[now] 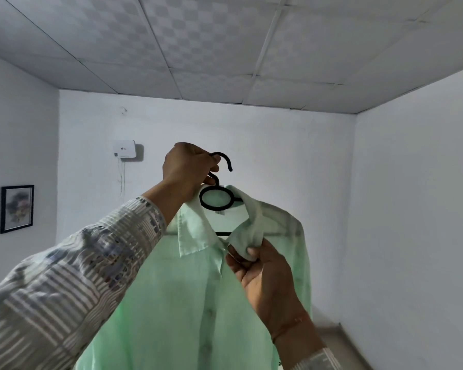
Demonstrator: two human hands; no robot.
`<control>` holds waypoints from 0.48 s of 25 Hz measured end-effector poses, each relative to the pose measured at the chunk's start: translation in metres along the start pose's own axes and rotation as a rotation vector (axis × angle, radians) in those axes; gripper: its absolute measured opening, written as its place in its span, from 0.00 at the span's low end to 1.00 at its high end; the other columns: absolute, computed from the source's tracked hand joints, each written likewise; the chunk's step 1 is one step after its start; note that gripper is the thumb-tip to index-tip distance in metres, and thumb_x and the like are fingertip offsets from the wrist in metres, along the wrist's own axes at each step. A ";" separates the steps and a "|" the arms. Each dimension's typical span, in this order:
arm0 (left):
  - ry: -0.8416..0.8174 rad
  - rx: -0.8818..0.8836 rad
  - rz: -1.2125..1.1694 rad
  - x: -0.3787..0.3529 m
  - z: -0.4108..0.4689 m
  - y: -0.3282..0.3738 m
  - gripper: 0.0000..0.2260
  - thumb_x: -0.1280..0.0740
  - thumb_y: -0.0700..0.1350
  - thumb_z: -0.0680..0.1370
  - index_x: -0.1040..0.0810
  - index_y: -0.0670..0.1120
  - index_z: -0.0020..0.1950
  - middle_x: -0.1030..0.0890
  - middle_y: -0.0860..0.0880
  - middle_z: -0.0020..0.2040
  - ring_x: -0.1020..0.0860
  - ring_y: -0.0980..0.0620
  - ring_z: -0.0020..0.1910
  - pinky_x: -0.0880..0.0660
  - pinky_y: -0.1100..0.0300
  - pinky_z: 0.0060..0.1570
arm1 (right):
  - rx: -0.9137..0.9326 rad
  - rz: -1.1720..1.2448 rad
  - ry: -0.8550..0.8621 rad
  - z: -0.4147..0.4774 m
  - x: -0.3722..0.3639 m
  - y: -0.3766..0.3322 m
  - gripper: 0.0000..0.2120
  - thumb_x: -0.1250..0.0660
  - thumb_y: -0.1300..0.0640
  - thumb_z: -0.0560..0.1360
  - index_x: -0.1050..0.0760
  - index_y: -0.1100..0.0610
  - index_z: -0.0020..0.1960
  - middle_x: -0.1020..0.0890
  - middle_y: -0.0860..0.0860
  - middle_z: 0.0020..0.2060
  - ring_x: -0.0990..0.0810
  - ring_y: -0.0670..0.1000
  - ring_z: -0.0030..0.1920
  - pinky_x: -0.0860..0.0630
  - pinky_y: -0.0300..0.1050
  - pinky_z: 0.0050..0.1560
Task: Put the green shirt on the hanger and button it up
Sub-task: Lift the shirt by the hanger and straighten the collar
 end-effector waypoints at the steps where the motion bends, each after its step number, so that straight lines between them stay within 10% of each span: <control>1: -0.018 0.001 -0.002 -0.002 0.000 0.001 0.07 0.22 0.46 0.76 0.13 0.47 0.40 0.11 0.53 0.36 0.12 0.44 0.32 0.13 0.44 0.53 | 0.048 -0.097 0.058 0.004 0.001 -0.010 0.11 0.37 0.60 0.83 0.15 0.57 0.55 0.14 0.55 0.57 0.13 0.56 0.53 0.15 0.55 0.52; 5: -0.074 -0.028 0.033 -0.016 -0.011 0.005 0.07 0.23 0.47 0.76 0.13 0.47 0.40 0.11 0.53 0.36 0.12 0.44 0.32 0.14 0.45 0.53 | 0.240 -0.438 0.150 0.019 -0.010 -0.046 0.19 0.23 0.43 0.74 0.15 0.58 0.55 0.13 0.52 0.52 0.15 0.54 0.53 0.18 0.55 0.53; 9: -0.084 -0.015 0.001 -0.024 -0.019 0.005 0.06 0.22 0.47 0.76 0.13 0.47 0.40 0.11 0.53 0.37 0.12 0.44 0.31 0.13 0.44 0.53 | 0.018 0.054 -0.069 0.009 -0.026 -0.047 0.17 0.34 0.52 0.85 0.19 0.63 0.65 0.12 0.60 0.56 0.11 0.57 0.50 0.13 0.53 0.45; 12: -0.085 -0.025 -0.017 -0.021 -0.019 0.010 0.06 0.23 0.46 0.76 0.13 0.46 0.41 0.10 0.52 0.38 0.12 0.43 0.32 0.13 0.43 0.53 | -0.009 -0.090 0.089 0.012 -0.001 -0.033 0.15 0.34 0.48 0.85 0.17 0.56 0.63 0.12 0.57 0.57 0.12 0.56 0.52 0.13 0.53 0.45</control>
Point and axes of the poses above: each hand's wrist, its own z-axis towards the middle knuckle, its own x-axis out of the back of the hand, y = z × x, the point moved 5 cm from there along z, towards the middle knuckle
